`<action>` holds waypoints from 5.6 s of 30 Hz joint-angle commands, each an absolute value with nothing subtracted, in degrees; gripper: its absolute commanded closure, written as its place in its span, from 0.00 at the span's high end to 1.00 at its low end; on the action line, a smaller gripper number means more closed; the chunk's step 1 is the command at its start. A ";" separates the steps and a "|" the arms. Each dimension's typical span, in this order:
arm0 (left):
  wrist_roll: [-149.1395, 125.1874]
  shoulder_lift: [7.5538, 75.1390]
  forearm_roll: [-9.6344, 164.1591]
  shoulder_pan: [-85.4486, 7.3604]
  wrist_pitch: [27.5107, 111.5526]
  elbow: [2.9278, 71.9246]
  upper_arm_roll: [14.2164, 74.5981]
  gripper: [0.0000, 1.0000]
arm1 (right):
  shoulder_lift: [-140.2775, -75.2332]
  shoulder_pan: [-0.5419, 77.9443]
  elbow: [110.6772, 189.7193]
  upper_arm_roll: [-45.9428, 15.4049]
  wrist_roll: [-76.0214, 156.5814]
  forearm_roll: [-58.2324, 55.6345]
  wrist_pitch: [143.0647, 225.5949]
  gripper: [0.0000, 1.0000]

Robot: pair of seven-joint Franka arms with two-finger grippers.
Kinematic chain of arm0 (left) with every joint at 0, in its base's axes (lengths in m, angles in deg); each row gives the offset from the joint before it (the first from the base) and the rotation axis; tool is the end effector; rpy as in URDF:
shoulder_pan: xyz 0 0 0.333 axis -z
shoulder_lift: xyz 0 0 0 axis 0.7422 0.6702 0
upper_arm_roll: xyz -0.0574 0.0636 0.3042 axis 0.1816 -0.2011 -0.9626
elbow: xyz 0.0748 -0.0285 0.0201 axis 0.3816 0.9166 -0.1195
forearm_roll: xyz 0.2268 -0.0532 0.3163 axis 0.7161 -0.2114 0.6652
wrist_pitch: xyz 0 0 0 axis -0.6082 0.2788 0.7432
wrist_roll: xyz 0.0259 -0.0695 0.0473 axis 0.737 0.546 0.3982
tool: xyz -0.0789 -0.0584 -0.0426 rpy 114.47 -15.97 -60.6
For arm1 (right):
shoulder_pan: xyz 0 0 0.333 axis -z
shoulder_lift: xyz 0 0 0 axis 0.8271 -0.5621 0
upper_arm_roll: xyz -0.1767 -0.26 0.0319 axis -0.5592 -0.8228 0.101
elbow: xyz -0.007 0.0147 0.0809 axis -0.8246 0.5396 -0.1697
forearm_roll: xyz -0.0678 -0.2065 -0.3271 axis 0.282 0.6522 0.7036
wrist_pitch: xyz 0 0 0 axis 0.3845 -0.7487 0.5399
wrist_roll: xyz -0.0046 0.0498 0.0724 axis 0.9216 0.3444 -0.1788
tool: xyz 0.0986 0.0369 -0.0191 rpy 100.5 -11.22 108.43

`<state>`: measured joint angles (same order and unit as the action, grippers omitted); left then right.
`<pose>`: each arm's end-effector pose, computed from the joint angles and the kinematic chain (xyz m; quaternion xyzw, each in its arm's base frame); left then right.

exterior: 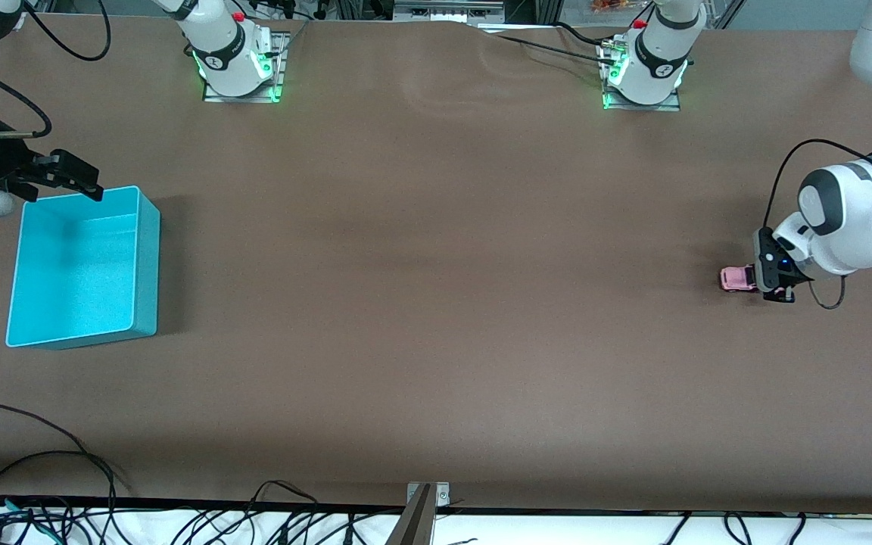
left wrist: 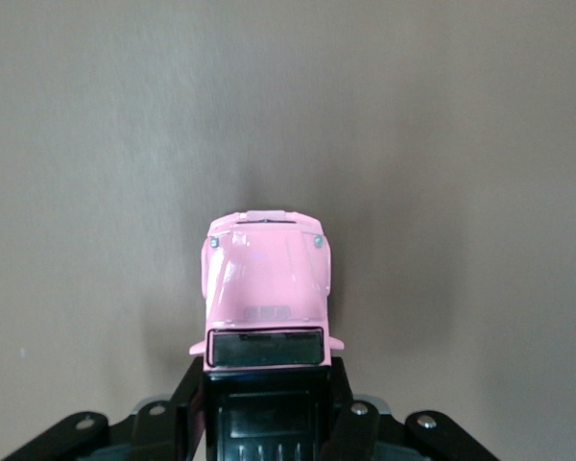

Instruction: Wind and store pink jeep toy

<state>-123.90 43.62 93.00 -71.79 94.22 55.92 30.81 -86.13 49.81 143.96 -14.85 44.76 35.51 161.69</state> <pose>0.5516 0.1922 0.1893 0.6989 -0.7141 -0.0307 0.0249 0.5669 0.0104 0.5890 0.9998 0.0131 -0.0150 0.0005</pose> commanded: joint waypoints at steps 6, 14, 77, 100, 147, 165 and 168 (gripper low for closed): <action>-130.49 49.47 94.52 -78.06 94.14 52.94 30.83 0.10 | -86.58 50.00 142.85 -14.92 44.96 34.40 161.52 1.00; -130.93 50.35 95.22 -79.73 94.05 51.62 30.74 0.10 | -86.58 50.00 142.85 -14.92 44.96 34.40 161.52 1.00; -99.04 38.32 94.60 -80.88 49.14 28.86 44.80 1.00 | -86.58 50.00 142.85 -14.92 44.96 34.32 161.43 1.00; -70.81 32.16 95.22 -80.88 40.53 28.94 59.21 1.00 | -86.58 50.00 142.85 -14.92 44.96 34.32 161.35 1.00; -61.60 25.13 94.52 -75.71 40.00 28.50 54.05 1.00 | -87.19 50.44 142.93 -15.09 45.22 34.40 161.17 1.00; -34.35 14.85 84.41 -52.85 49.31 38.78 33.55 1.00 | -87.81 50.35 142.85 -15.09 48.12 36.51 161.35 1.00; -32.67 13.18 84.58 -51.18 49.14 40.19 32.94 1.00 | -87.89 50.35 142.93 -15.09 48.21 36.51 161.52 1.00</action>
<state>-37.16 19.77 85.68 -54.58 46.96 33.47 34.86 -87.10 50.25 143.96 -15.14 47.60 35.99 161.88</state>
